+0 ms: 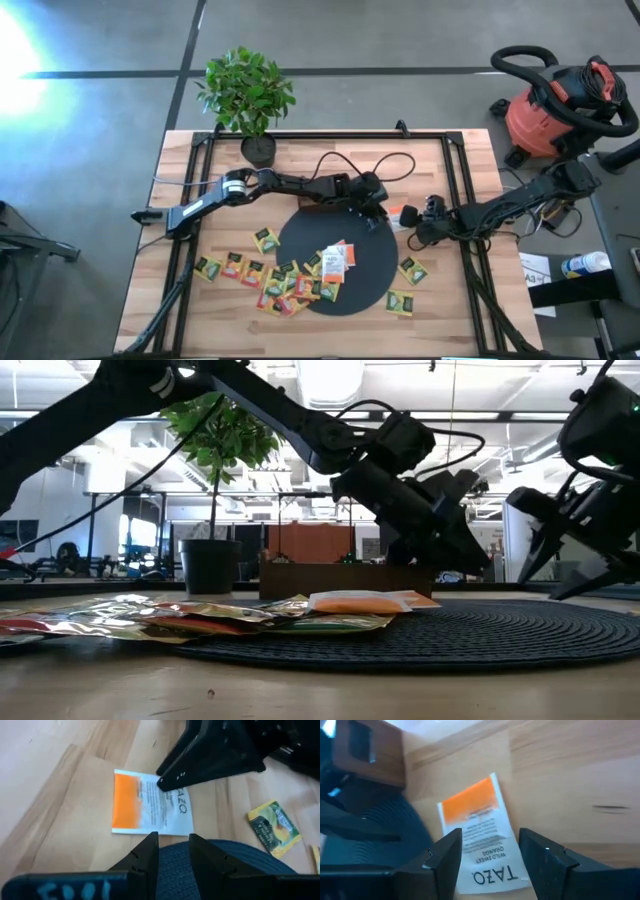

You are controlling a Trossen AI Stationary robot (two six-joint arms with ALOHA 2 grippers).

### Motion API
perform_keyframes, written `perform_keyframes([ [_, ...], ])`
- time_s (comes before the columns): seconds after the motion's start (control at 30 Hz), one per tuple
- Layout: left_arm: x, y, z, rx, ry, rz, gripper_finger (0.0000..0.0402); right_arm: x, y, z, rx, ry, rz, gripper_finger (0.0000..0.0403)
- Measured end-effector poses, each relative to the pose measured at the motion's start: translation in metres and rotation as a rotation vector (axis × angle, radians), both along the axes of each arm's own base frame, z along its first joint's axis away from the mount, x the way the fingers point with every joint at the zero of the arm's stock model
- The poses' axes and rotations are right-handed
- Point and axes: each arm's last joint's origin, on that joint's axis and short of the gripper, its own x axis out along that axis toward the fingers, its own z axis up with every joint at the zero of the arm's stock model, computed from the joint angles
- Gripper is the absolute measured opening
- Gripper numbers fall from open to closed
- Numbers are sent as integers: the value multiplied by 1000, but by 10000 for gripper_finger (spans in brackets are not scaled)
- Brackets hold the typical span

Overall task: Pick & Place Tea
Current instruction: Adjust the mat on the table

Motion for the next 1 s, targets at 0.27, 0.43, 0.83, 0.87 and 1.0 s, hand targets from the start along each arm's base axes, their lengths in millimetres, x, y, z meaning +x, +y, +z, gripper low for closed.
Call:
perform_keyframes([
  [0.27,-5,0,-12,27,44,-6,83,10,-3,0,-25,-91,111,186],
  [0.43,-9,1,-18,69,121,-6,83,18,-5,5,-90,-133,207,171],
  [0.83,-25,-11,-24,72,324,-38,83,16,-11,7,-70,-66,155,162],
  [0.87,-25,-14,-24,76,324,-47,83,16,-11,8,-71,-67,155,162],
  [1.0,-28,-22,-15,65,329,-67,83,16,-11,8,-70,-65,154,162],
])
